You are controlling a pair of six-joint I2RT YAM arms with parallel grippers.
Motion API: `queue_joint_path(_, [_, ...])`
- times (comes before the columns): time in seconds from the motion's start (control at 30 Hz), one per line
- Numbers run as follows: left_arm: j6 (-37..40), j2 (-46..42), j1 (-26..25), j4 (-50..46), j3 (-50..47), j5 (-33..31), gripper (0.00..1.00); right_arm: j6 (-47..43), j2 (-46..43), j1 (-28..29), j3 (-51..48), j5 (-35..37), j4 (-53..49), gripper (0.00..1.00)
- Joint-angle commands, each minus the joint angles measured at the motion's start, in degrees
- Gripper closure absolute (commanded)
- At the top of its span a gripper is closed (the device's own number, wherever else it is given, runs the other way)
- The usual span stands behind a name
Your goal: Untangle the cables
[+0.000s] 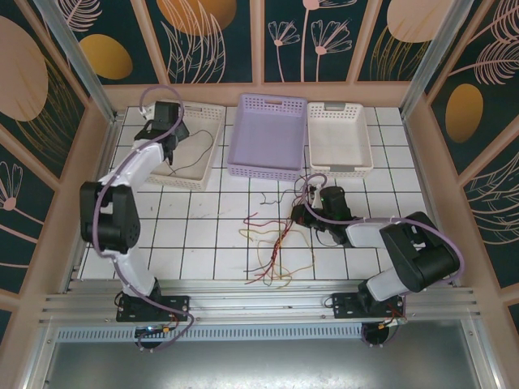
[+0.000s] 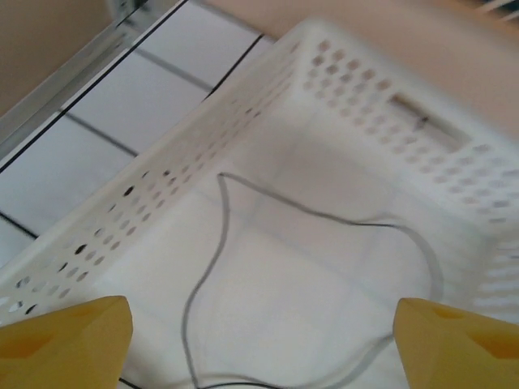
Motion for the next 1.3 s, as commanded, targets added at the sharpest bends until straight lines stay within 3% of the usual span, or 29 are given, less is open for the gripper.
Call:
queue_joint_path(0.0, [0.5,-7.9,-1.4,-0.8,-4.5,8.9,0.14,1.0,-3.6,0.5,2.6,-3.3,4.3,1.0])
queue_joint_path(0.23, [0.2,-15.7,-9.6,-0.4,-12.9,13.7,0.09,-0.2,-11.5,0.5,10.1,-0.6,-4.4,1.0])
queue_joint_path(0.5, [-2.6,-24.7,-18.4,7.1,-23.3,22.4,0.02,-4.1,-11.8,0.5,22.7,-1.2,-13.1,1.0])
queue_joint_path(0.8, [-5.6,-29.6,-28.1,21.6,-36.2,30.7,0.01,-4.6,-10.0,0.7,29.5,-9.1,-13.5,1.0])
queue_joint_path(1.0, [-9.9,-33.9,-31.5,29.2,-43.0,28.0,0.01,-5.4,-10.6,1.0,28.3,-14.2,-9.2,1.0])
queue_joint_path(1.27, [-17.4,-49.0,-31.7,44.7,-55.8,19.5,0.01,-6.2,-10.4,1.5,26.3,-18.8,-4.7,1.0])
